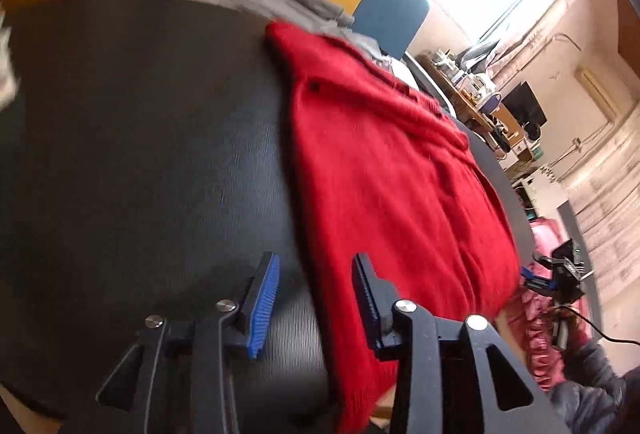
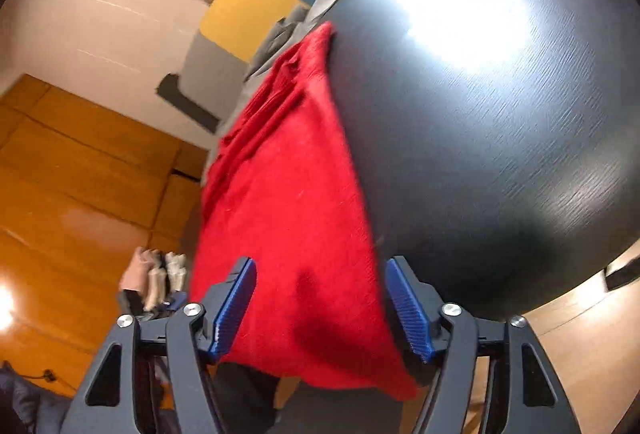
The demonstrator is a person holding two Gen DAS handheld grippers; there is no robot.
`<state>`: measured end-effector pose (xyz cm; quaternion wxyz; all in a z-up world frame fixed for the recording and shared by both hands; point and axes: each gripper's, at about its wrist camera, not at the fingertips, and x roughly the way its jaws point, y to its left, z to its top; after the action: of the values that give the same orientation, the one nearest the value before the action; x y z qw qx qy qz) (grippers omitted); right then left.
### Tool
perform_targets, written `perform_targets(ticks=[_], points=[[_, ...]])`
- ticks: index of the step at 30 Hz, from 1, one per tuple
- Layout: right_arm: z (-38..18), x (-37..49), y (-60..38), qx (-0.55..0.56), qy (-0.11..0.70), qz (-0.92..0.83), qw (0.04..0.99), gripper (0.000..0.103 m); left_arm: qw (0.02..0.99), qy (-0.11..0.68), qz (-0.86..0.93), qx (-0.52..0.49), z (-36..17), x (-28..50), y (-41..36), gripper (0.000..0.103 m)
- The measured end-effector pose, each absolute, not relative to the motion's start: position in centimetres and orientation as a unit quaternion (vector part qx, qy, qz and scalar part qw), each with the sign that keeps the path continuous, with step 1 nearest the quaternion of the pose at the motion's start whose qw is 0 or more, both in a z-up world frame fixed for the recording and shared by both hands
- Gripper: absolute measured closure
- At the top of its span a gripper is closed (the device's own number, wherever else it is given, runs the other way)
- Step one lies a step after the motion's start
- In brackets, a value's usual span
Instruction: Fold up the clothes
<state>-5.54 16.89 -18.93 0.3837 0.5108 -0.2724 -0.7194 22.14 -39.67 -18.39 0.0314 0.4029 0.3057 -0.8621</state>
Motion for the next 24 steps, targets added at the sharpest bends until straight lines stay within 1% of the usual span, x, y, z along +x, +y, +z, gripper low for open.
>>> perform_targets(ticks=[3, 7, 11, 14, 17, 20, 21, 22, 23, 24], points=[[-19.3, -5.1, 15.6, 0.513, -0.274, -0.707, 0.402, 0.038, 0.014, 0.338, -0.858, 0.387, -19.2, 24.0, -39.1, 0.059], [-19.9, -4.7, 14.1, 0.521, -0.282, -0.684, 0.426, 0.046, -0.015, 0.371, -0.85, 0.373, -20.0, 25.5, -38.2, 0.054], [-20.2, -4.8, 13.2, 0.525, -0.285, -0.674, 0.435, 0.047, -0.05, 0.385, -0.843, 0.371, -20.4, 25.0, -36.8, 0.05], [-20.4, -4.9, 12.8, 0.53, -0.283, -0.665, 0.443, 0.048, -0.044, 0.352, -0.863, 0.36, -20.3, 24.7, -35.3, 0.049], [-20.4, -4.9, 12.7, 0.531, -0.275, -0.664, 0.448, 0.047, -0.027, 0.336, -0.869, 0.362, -20.0, 24.8, -34.6, 0.049], [-20.7, -4.9, 12.8, 0.535, -0.287, -0.658, 0.446, 0.047, -0.021, 0.349, -0.856, 0.381, -19.7, 24.3, -34.3, 0.051], [-20.5, -4.8, 12.6, 0.535, -0.279, -0.661, 0.446, 0.047, -0.024, 0.353, -0.85, 0.39, -19.7, 24.0, -34.2, 0.051], [-20.4, -4.7, 12.4, 0.535, -0.271, -0.665, 0.446, 0.047, -0.013, 0.345, -0.848, 0.403, -19.5, 23.7, -34.0, 0.062], [-20.1, -4.5, 12.2, 0.531, -0.254, -0.673, 0.448, 0.047, 0.008, 0.326, -0.848, 0.417, -19.4, 23.3, -33.7, 0.093], [-19.9, -4.3, 12.0, 0.532, -0.236, -0.678, 0.449, 0.047, 0.018, 0.326, -0.845, 0.423, -19.5, 23.1, -33.7, 0.096]])
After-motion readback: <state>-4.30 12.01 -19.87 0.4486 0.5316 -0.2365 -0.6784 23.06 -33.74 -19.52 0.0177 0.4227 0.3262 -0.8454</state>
